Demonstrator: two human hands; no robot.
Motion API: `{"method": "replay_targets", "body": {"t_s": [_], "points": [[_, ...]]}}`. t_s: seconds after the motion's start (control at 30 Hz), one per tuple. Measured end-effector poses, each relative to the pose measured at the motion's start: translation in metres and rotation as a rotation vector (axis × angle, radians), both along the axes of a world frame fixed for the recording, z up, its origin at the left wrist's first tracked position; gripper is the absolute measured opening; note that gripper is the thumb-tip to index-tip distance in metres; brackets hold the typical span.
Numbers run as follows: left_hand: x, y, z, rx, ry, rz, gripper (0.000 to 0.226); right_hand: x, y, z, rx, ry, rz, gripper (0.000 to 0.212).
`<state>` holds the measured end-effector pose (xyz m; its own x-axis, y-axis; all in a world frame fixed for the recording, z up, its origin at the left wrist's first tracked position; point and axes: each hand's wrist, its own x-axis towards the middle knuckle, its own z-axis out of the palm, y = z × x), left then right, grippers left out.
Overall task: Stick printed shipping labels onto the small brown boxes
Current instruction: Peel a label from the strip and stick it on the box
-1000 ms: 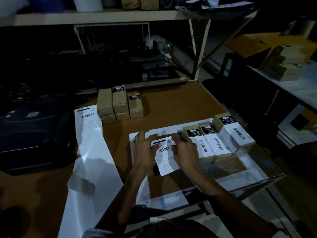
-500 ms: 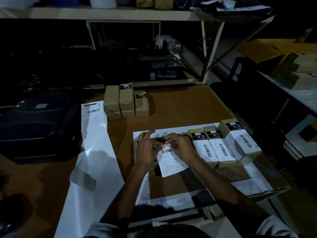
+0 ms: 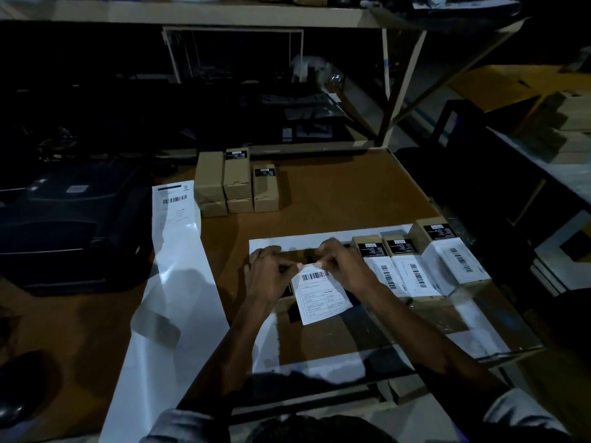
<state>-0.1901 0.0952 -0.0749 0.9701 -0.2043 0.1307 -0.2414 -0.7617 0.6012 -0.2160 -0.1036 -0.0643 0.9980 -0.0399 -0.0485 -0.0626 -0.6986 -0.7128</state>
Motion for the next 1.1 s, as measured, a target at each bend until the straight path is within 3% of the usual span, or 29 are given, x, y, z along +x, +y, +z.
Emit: {"method": "replay_targets", "body": {"t_s": [0.13,0.33,0.53,0.73,0.97,1.1], "points": [[0.005,0.004,-0.016,-0.149,-0.002,-0.071,0.034,0.001,0.011,-0.003,-0.397,-0.087,0.034,0.018],[0.008,0.009,-0.015,-0.181,-0.053,-0.186,0.014,0.002,0.056,0.006,-0.697,-0.068,0.124,0.03],[0.007,0.011,-0.015,-0.219,0.017,-0.137,0.017,-0.002,0.019,0.021,-0.747,0.044,-0.022,0.026],[0.009,0.01,-0.02,-0.25,-0.004,-0.137,0.013,-0.001,0.062,0.017,-0.547,0.011,0.053,0.016],[0.015,0.007,-0.028,-0.037,0.013,-0.095,0.038,-0.002,0.015,0.026,-0.769,0.134,-0.086,0.026],[0.018,0.006,-0.032,0.003,0.014,-0.092,0.041,0.0,0.018,0.025,-0.913,0.151,-0.081,0.03]]}}
